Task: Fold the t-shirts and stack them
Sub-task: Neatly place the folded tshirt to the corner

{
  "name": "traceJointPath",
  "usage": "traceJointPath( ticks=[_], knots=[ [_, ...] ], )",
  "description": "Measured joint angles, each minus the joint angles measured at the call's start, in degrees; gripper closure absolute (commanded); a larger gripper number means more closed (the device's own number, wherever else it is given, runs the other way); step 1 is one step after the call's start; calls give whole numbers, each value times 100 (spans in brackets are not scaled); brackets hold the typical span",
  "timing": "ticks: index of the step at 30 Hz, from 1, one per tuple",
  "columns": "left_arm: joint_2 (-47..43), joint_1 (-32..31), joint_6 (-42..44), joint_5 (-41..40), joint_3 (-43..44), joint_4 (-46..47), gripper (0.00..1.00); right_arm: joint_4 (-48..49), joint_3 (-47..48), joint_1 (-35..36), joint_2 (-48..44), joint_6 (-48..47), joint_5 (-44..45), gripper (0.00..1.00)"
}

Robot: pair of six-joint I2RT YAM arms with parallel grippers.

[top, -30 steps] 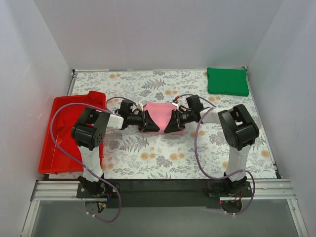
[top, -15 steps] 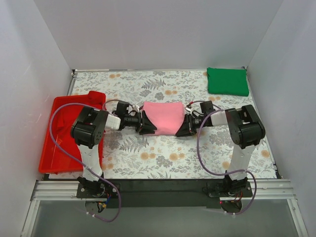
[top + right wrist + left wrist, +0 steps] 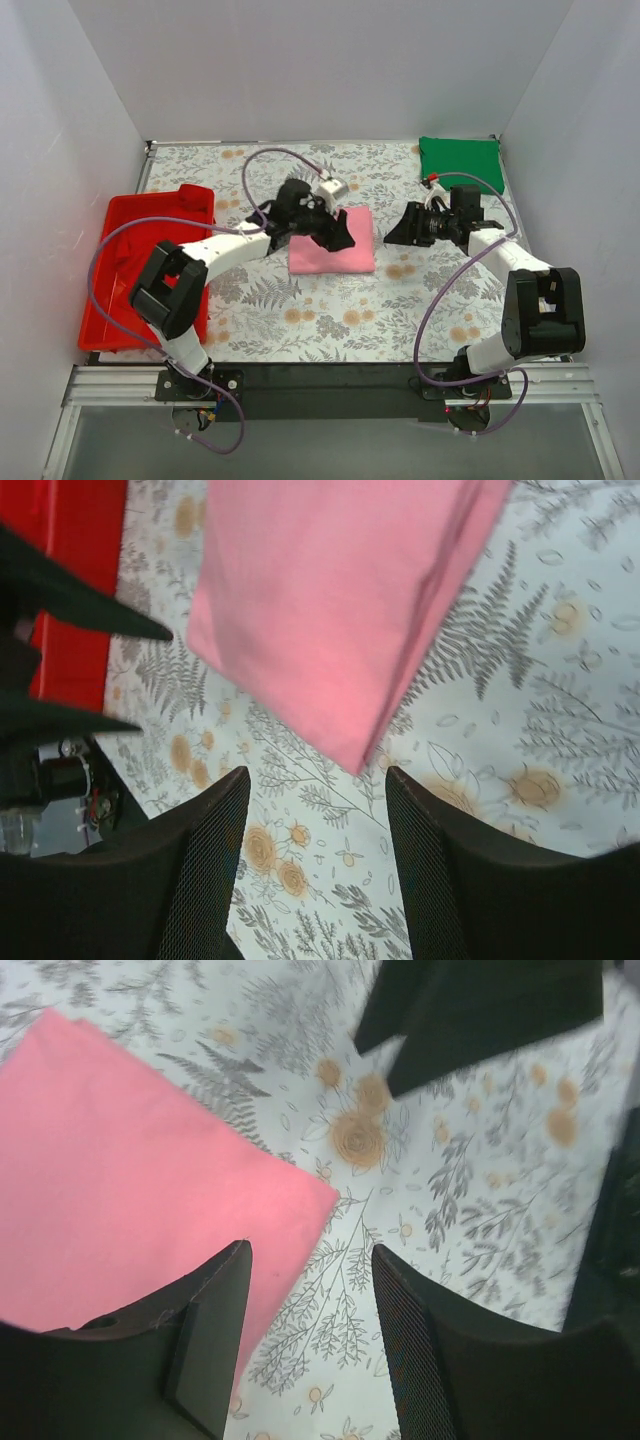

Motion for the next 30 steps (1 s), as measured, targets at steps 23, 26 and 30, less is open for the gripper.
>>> traceJointPath(
  ticks=[23, 26, 30],
  knots=[
    [1069, -2173, 4579, -2835, -1362, 2695, 62, -170, -413, -557, 131, 1207, 1082, 35],
    [1169, -2181, 4804, -2830, -1362, 2859, 74, -76, -474, -557, 140, 1259, 1082, 34],
    [1429, -2181, 4964, -2830, -1346, 3106, 98, 293, -861, -557, 140, 1429, 1056, 31]
  ],
)
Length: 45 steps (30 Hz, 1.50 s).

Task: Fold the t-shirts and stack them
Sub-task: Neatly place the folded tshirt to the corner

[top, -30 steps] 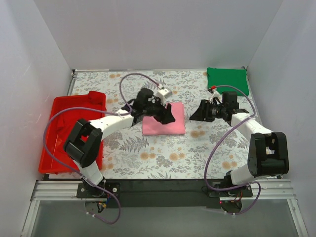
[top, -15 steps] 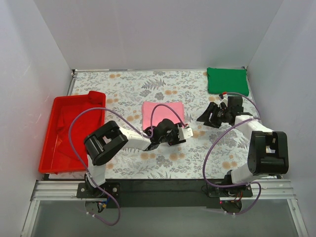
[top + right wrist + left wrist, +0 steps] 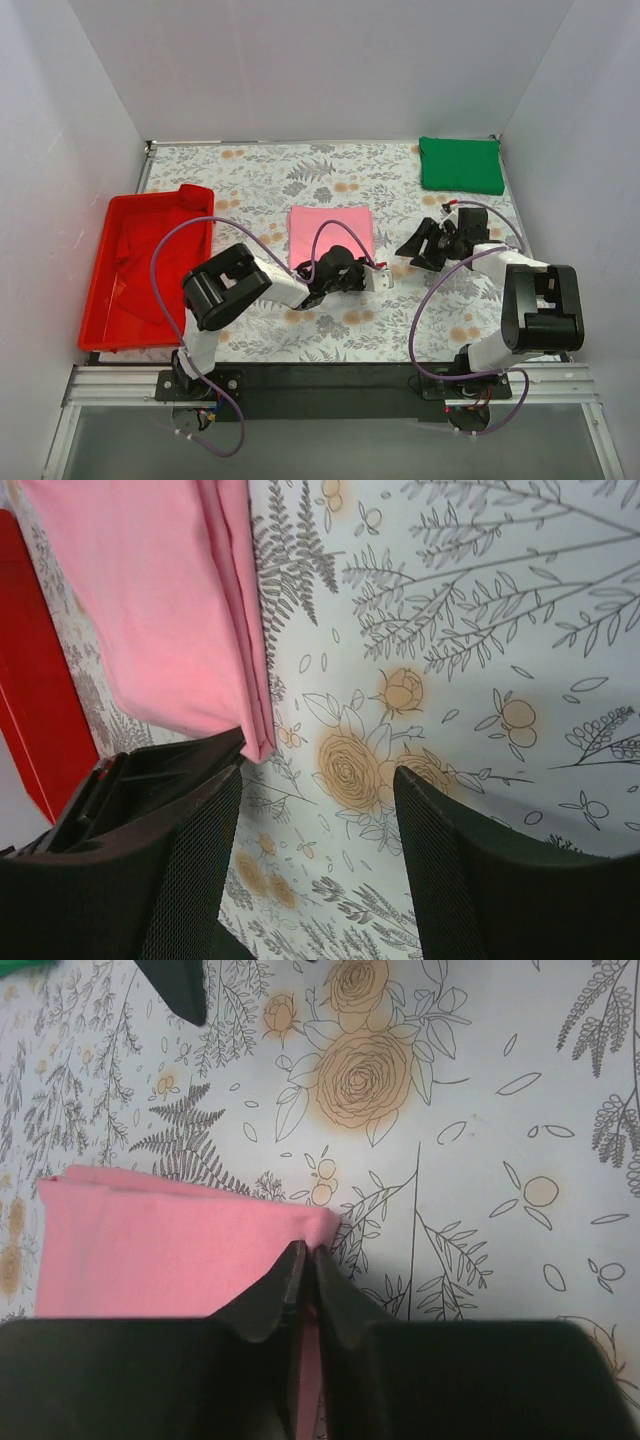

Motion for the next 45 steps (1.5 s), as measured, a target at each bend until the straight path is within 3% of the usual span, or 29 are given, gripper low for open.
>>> traceJointPath(
  ticks=[6, 13, 19, 24, 28, 42, 45],
  knots=[
    [24, 81, -103, 55, 20, 96, 100, 680, -614, 0, 79, 501, -111, 26],
    [-243, 319, -708, 509, 149, -197, 100, 2350, -1043, 122, 407, 1731, -361, 19],
    [-367, 367, -1102, 697, 297, -356, 100, 3475, -1078, 446, 911, 2494, -374, 21],
    [-398, 389, -1311, 800, 396, -422, 100, 4107, -1062, 752, 1270, 2997, -385, 24],
    [-481, 404, -1447, 892, 400, -507, 100, 4347, -916, 1005, 1532, 3261, -256, 34],
    [-577, 404, -1768, 990, 422, -540, 100, 5460, -219, 1502, 2568, 3858, 870, 45],
    [-581, 407, -1810, 992, 422, -538, 100, 5525, -175, 1609, 2632, 3908, 1102, 53]
  ],
)
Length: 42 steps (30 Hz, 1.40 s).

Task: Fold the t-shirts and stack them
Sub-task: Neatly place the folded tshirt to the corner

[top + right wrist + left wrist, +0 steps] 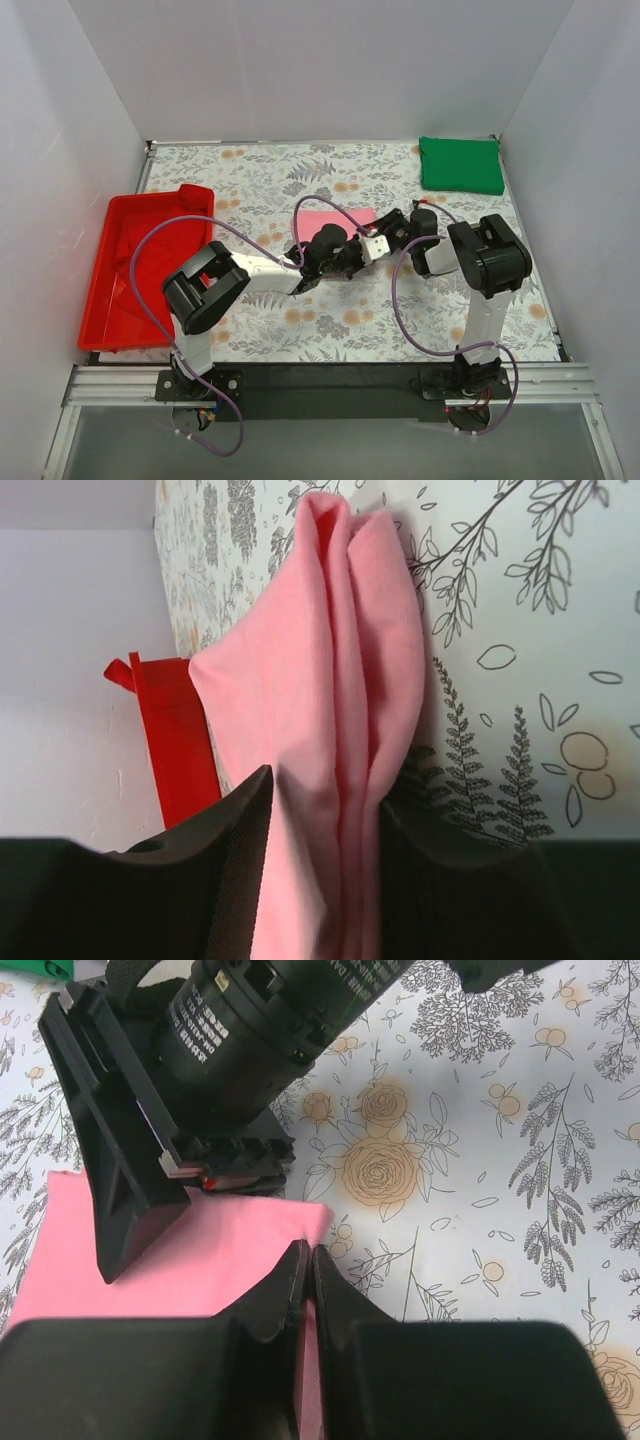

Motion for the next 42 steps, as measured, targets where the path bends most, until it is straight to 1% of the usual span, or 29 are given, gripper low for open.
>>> traceJointPath(
  ticks=[1, 3, 4, 6, 8, 9, 12, 13, 14, 16, 18, 19, 21, 23, 28, 32, 37, 42],
  knots=[
    [-4, 2, -13, 0, 0, 0, 100, 13, 24, 37, 35, 0, 63, 61],
    [-11, 13, -33, -2, 0, 9, 100, -4, 66, 109, 94, -20, 197, 72],
    [-15, 20, -57, -4, 0, 9, 100, -7, 70, 131, 125, -33, 227, 86],
    [-28, 37, -114, -2, 0, -9, 86, -70, 92, 157, 160, -168, 273, 99],
    [-55, 81, -212, 17, 4, -81, 73, -205, 164, 157, 153, -352, 256, 99],
    [-94, 116, -284, 31, 7, -164, 64, -323, 258, 151, 146, -529, 216, 99],
    [-398, 234, -553, 120, 7, -579, 54, -1058, 796, 98, 133, -1397, 107, 99],
    [-553, 306, -634, 166, 7, -750, 52, -1401, 1045, 72, 131, -1744, 74, 99],
    [-737, 391, -728, 219, 7, -916, 50, -1770, 1325, 39, 131, -2129, 37, 99],
    [-1132, 570, -881, 267, 7, -1252, 43, -2439, 1884, -55, 131, -2983, 2, 99],
    [-1541, 739, -1023, 293, 2, -1624, 40, -2997, 2385, -170, 131, -3757, 22, 99],
    [-1685, 802, -1091, 297, 0, -1746, 34, -3276, 2649, -247, 131, -4159, 39, 99],
    [-1998, 920, -1241, 308, -15, -2114, 32, -3875, 3244, -428, 195, -4889, 81, 99],
    [-2227, 970, -1416, 323, -63, -2450, 27, -4336, 3845, -634, 330, -5602, 146, 99],
    [-2459, 981, -1880, 304, -396, -3060, 25, -5254, 5276, -1060, 920, -6916, 348, 99],
    [-2474, 986, -2194, 284, -638, -3432, 25, -5753, 6260, -1244, 1405, -7654, 586, 99],
    [-2612, 992, -2347, 367, -839, -3687, 25, -6194, 7119, -1268, 1657, -8306, 824, 99],
    [-2817, 992, -2378, 387, -962, -3718, 25, -6301, 7573, -1261, 1657, -8673, 1019, 99]
  ],
)
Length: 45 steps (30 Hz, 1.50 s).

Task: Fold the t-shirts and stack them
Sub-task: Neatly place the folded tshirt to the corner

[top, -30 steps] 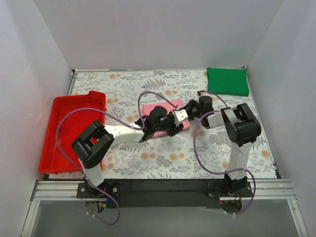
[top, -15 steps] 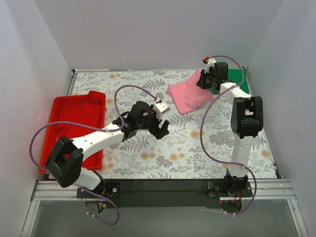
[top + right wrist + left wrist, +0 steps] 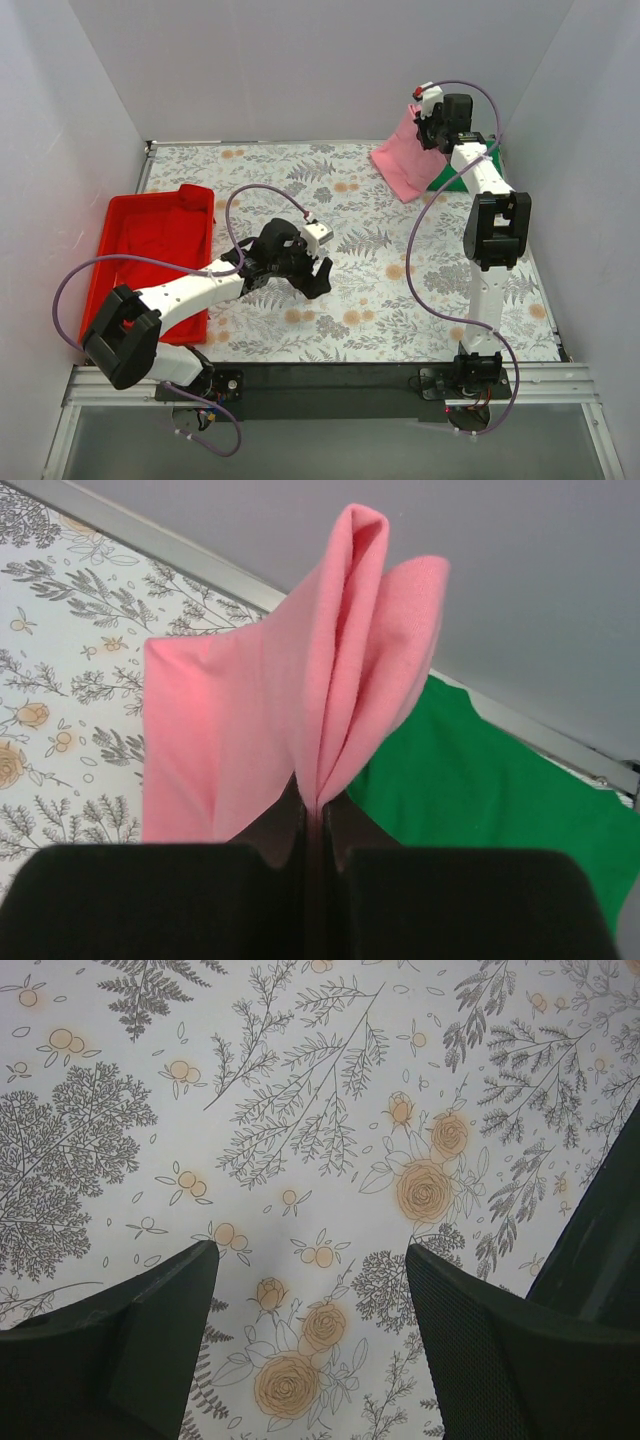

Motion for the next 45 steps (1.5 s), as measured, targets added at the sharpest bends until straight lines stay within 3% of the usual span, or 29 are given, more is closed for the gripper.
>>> traceJointPath(
  ticks=[13, 45],
  knots=[
    [-81, 0, 4, 70, -179, 13, 25, -188, 155, 9, -15, -361, 313, 99],
    [-260, 0, 22, 149, -299, 31, 23, -564, 566, 9, -468, -83, 422, 99]
  ],
)
